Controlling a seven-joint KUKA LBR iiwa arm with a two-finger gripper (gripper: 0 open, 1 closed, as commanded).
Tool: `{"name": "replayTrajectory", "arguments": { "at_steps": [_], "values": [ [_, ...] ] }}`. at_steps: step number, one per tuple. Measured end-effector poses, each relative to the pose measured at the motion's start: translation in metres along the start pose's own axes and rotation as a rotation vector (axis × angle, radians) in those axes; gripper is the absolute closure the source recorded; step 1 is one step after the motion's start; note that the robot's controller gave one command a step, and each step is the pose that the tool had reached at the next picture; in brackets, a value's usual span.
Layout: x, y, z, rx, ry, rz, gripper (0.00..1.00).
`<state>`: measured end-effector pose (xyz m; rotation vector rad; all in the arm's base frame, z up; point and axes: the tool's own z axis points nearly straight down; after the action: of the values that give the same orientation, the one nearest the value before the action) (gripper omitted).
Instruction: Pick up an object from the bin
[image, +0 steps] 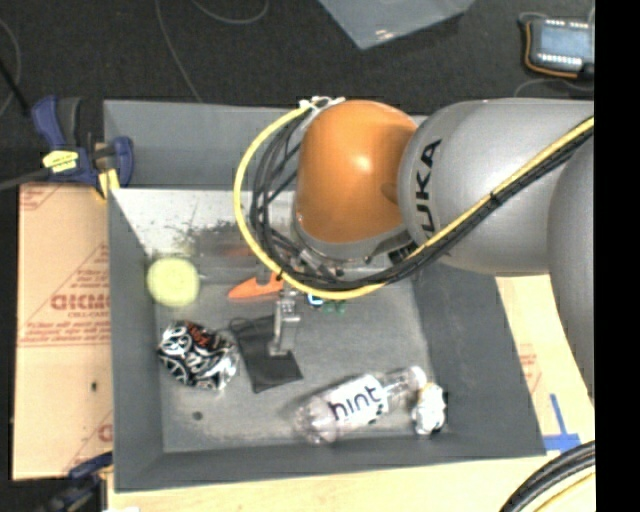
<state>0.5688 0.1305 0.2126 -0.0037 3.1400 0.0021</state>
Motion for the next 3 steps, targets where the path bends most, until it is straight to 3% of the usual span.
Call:
{"name": "replayTrajectory", "arguments": {
  "at_steps": [1,2,3],
  "values": [
    [-0.002,0.003,0.043,-0.001,-0.008,-0.022,0.0],
    [0.001,0.015,0.092,-0.001,-0.003,0.008,0.0],
    [-0.017,0.004,0.131,-0.002,-0.009,-0.029,1.0]
  ]
}}
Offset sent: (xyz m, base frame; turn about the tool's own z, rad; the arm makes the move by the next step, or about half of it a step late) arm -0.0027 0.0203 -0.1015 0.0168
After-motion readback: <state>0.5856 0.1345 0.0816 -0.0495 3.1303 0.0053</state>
